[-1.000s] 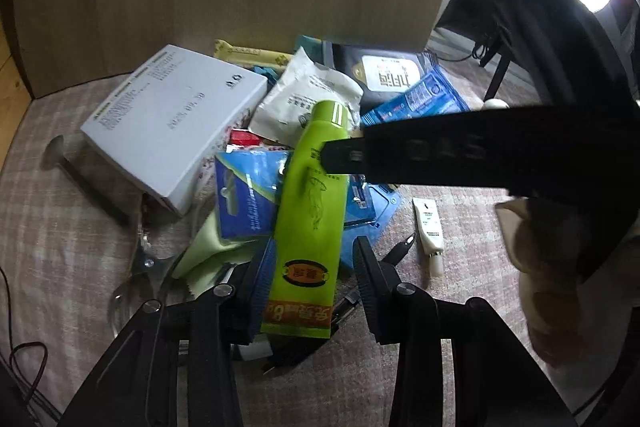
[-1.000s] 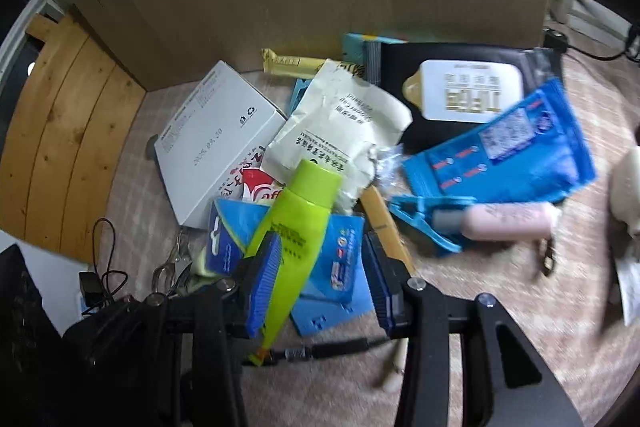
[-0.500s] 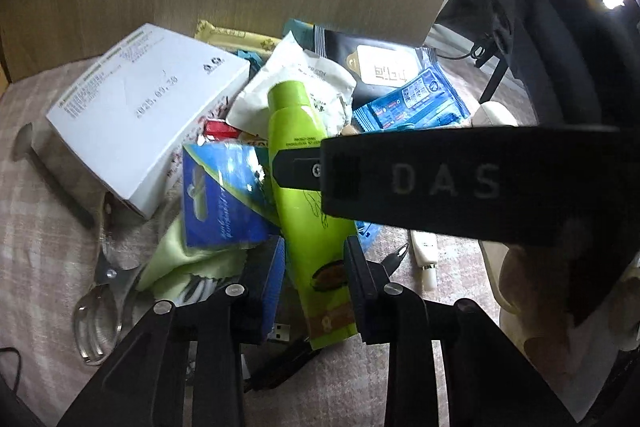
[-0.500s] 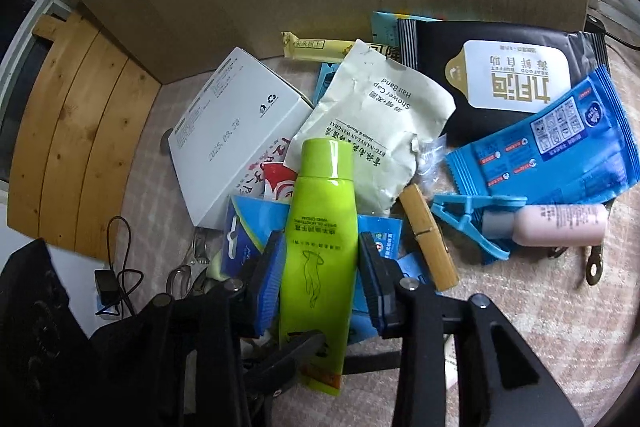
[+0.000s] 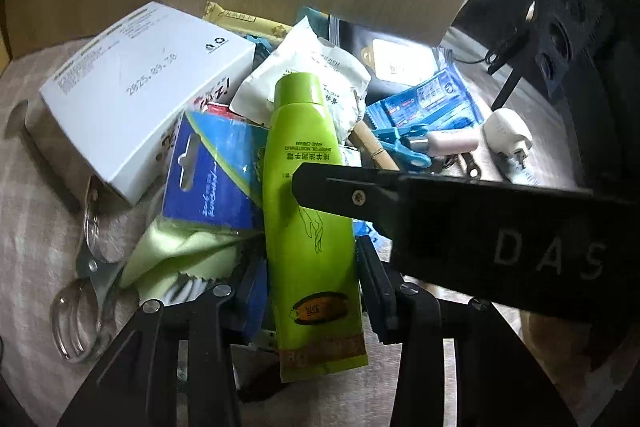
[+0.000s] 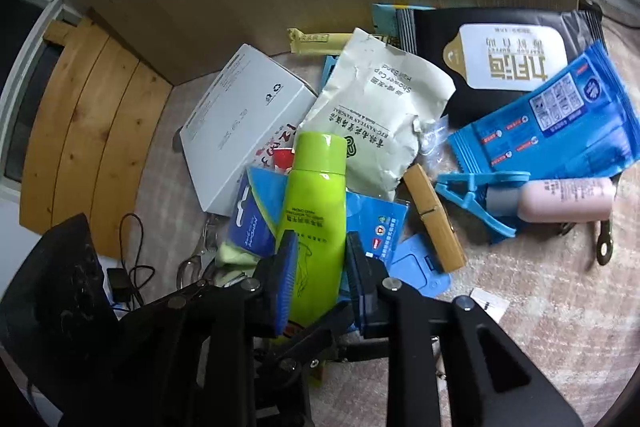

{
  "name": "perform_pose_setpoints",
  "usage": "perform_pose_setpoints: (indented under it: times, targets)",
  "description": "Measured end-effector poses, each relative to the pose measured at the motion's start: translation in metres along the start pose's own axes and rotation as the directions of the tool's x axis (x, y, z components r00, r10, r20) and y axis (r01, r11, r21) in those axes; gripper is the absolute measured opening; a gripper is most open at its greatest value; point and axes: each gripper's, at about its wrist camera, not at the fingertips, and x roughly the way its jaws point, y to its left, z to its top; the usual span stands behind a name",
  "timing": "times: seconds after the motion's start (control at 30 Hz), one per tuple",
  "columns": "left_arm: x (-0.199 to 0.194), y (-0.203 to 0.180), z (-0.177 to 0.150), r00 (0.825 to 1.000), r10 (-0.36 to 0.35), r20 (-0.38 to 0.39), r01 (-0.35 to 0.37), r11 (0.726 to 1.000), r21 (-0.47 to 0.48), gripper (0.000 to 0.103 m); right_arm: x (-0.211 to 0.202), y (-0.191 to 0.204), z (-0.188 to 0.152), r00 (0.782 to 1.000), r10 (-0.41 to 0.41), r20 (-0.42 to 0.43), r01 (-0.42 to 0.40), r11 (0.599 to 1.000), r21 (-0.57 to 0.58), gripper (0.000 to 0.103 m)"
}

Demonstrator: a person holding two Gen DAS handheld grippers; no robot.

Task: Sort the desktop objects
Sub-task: 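Grasp the lime-green tube with the right tool, then carry the lime-green tube to the storage box and release it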

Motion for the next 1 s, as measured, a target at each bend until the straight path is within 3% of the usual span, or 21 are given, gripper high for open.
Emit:
perform_pose_setpoints:
  times: [0.2,0.47,0.67,0.73,0.8,1.0]
  targets:
    - [-0.022,-0.019,0.005,0.999,-0.002,0.039,0.0,0.999,0.036,0.039,-0.024,0.002,-0.006,0.999,0.018,0.039,-0.018,1.0,0.0,0.023]
    - [-0.056,-0.066,-0.006,0.997,-0.025,0.073,0.016,0.992,0.125,0.039,-0.088,-0.003,-0.026,0.992,0.0,0.128,0.001,1.0,-0.01,0.023]
    - [-0.069,-0.13,-0.019,0.995,-0.051,0.085,0.031,0.974,0.222,0.039,-0.146,-0.028,-0.063,0.978,-0.055,0.202,0.05,0.998,0.03,0.023]
    - [-0.073,-0.154,-0.025,0.994,-0.07,0.089,0.044,0.964,0.262,0.026,-0.162,-0.038,-0.076,0.973,-0.071,0.218,0.062,0.997,0.049,0.022]
    - [-0.067,-0.181,-0.03,0.995,-0.07,0.065,0.048,0.953,0.299,0.024,-0.178,-0.051,-0.091,0.971,-0.084,0.224,0.07,0.995,0.072,0.011]
    - [-0.039,-0.255,-0.059,0.994,-0.113,0.004,0.102,0.908,0.407,0.019,-0.225,-0.106,-0.134,0.948,-0.154,0.279,0.101,0.975,0.197,0.005]
